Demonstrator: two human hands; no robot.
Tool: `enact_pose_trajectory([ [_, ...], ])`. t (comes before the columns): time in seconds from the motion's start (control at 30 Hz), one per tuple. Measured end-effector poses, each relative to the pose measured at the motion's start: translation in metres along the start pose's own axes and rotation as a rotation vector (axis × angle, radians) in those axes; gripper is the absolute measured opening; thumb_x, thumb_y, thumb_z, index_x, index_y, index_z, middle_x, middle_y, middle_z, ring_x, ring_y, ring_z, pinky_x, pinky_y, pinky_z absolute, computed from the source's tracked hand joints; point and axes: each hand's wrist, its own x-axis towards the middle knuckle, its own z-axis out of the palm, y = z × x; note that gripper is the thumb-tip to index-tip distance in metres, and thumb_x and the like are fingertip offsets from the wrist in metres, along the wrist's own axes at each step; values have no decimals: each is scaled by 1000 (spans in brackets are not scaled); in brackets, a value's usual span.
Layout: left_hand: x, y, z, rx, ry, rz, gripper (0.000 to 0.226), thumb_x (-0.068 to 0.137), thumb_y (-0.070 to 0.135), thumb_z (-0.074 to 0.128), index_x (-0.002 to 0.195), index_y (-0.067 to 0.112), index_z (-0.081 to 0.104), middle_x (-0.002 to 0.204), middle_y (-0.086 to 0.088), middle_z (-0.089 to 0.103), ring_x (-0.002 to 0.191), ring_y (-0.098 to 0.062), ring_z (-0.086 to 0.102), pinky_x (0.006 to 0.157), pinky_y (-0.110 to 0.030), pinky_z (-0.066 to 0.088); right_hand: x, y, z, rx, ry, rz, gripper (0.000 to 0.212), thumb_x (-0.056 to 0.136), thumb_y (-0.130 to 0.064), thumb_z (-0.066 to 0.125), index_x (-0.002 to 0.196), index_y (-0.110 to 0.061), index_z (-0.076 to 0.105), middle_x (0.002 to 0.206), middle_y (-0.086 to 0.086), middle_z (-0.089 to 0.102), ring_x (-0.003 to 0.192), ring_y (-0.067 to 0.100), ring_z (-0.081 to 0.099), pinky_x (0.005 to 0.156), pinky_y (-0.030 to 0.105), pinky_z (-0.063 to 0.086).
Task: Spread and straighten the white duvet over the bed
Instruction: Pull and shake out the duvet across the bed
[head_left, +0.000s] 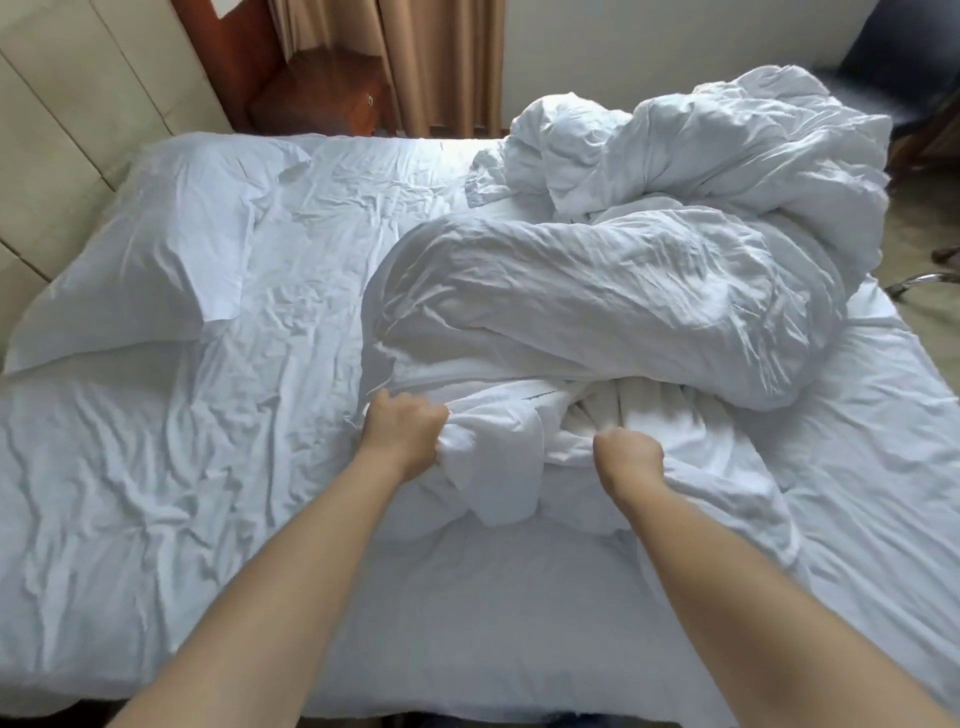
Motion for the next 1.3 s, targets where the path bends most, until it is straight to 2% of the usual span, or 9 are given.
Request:
enact_pose_trajectory([
  [0.23,3,-166,-104,203,266,-111,29,89,27,51,115,27,61,115,-2,61,108,-24,58,90,-32,39,-53,-3,-137,72,263,229,35,91,-3,43,120,-11,61,125,8,60,115,28,58,83,32,46],
  [0.33,-2,-226,-119,180,249,-287,28,90,26,47,113,30,62,116,0,61,111,-21,57,92,-33,38,-72,-5,-170,166,146,377,41,91,-11,47,131,-17,54,134,6,53,122,27,53,91,34,45],
  [0.4,-4,-242,-108,188,160,-313,32,91,24,43,117,32,59,121,3,59,116,-18,54,94,-32,37,-76,-30,-167,218,56,329,51,91,-13,47,141,-18,40,143,8,43,129,29,46,99,38,44],
  [0.47,-7,-237,-73,190,59,-253,39,90,22,42,126,33,52,127,2,53,121,-18,49,100,-37,35,-69,-75,-137,281,3,229,53,91,-9,46,142,-16,38,145,11,39,129,31,44,100,38,43],
  [0.6,-19,-189,1,-38,-119,-89,64,83,11,50,140,35,32,140,-2,37,134,-23,33,110,-53,24,-49,-163,-54,345,-144,67,33,89,-5,42,119,-12,53,128,9,55,115,27,55,84,30,45],
  [0.77,-24,-143,44,-157,-243,89,56,85,8,46,137,27,40,136,-5,41,130,-26,37,110,-49,27,-29,-187,-32,456,-299,6,55,87,-11,43,141,-8,38,138,11,49,123,28,50,95,30,44],
  [0.83,-20,-138,51,-192,-269,89,54,86,7,44,137,25,39,138,-5,40,130,-26,37,109,-50,29,-25,-184,-36,482,-339,-8,48,87,-15,49,134,-5,46,130,12,53,119,27,52,88,27,44],
  [1.03,5,-130,33,-269,-229,72,52,88,8,46,137,24,37,136,-7,41,127,-29,40,105,-48,33,-19,-164,-54,642,-254,29,45,92,-26,56,127,2,53,131,17,55,120,29,52,98,34,42],
  [1.3,36,-106,10,-248,-200,88,60,88,10,48,143,25,29,140,-6,36,130,-28,37,106,-45,32,17,-129,-62,817,-123,90,36,90,-21,52,123,-9,53,123,9,57,114,26,53,86,28,41],
])
